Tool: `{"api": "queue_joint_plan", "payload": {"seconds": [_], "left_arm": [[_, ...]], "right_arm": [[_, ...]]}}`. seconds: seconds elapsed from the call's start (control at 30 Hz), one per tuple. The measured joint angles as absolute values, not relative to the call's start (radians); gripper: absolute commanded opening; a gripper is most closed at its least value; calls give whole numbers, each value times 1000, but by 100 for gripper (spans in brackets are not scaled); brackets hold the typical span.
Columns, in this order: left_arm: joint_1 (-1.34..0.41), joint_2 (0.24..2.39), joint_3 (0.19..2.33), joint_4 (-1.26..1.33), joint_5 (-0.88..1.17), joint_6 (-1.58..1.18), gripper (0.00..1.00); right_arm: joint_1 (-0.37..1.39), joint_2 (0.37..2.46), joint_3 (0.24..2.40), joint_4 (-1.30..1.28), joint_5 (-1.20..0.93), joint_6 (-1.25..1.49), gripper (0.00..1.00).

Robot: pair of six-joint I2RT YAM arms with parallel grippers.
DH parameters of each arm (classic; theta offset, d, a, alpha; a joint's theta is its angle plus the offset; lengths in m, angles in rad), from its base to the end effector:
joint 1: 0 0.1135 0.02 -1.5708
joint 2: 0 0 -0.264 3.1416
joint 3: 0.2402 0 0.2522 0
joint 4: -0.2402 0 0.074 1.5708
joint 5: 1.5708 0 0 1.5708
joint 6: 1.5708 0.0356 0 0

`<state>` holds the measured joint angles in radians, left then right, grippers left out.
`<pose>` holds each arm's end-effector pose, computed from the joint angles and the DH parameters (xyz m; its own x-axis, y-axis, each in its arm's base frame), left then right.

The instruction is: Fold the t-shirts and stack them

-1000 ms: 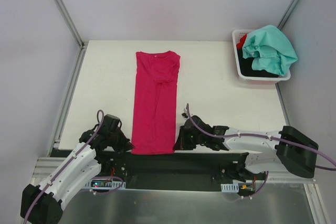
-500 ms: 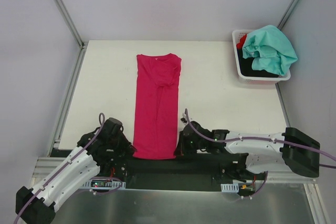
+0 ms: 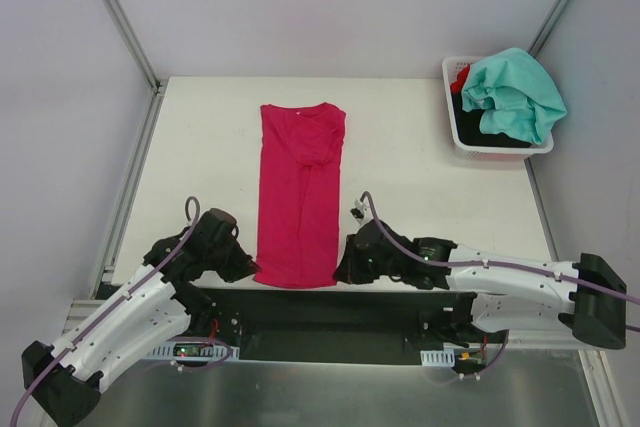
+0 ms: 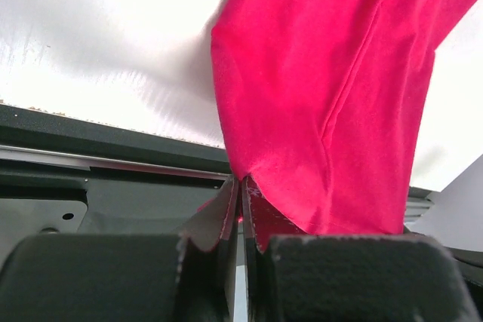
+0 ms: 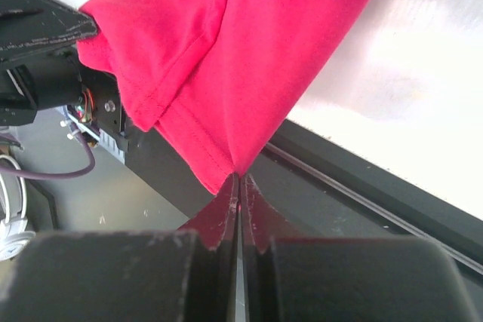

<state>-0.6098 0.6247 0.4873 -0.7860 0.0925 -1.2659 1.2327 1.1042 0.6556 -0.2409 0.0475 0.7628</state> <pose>0.0987 -0.0730 0.2065 -0.7838 -0.6110 -0.1108 -0.4388 0.6712 -0.5974 0.0787 0.2188 0.2274 -0.7952 -0.1810 -0.5786 -0.5266 0.6792 0.5113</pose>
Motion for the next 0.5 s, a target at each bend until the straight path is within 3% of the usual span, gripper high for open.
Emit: {"api": "queue_joint_plan", "payload": {"seconds": [0.5], "left_arm": [[-610, 751, 596, -783, 17, -1234, 0]], "right_arm": [[1116, 1106, 755, -366, 71, 640, 0]]}}
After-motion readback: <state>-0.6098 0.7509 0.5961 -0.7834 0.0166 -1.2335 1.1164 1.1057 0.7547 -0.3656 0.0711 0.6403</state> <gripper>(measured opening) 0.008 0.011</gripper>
